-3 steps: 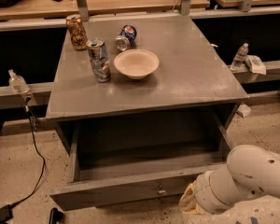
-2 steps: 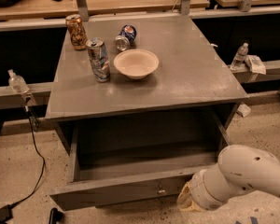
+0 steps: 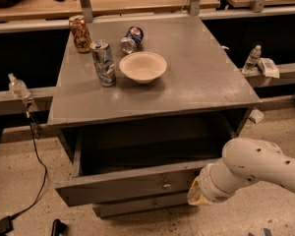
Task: Close top drawer
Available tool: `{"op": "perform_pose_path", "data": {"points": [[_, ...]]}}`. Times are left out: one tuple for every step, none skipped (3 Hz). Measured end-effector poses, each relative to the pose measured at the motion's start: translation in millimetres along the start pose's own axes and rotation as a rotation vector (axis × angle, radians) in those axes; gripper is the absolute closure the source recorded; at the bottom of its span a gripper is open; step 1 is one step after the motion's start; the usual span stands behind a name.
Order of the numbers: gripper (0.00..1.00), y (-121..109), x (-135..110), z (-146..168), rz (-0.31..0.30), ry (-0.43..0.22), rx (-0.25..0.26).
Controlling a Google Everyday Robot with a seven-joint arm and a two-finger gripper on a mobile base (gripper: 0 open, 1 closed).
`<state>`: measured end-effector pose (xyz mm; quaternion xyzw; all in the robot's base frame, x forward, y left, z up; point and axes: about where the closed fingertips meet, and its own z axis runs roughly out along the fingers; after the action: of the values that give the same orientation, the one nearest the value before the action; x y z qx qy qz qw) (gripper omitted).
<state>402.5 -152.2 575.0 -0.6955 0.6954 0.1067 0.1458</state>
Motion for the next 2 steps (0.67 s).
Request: {"op": "perform_pose_path", "data": {"points": [[1.0,-24.0,3.5,-2.9,0.006,0.022,0.011],[1.0,-24.0,3.4,-2.9,0.006,0.022,0.011]]}}
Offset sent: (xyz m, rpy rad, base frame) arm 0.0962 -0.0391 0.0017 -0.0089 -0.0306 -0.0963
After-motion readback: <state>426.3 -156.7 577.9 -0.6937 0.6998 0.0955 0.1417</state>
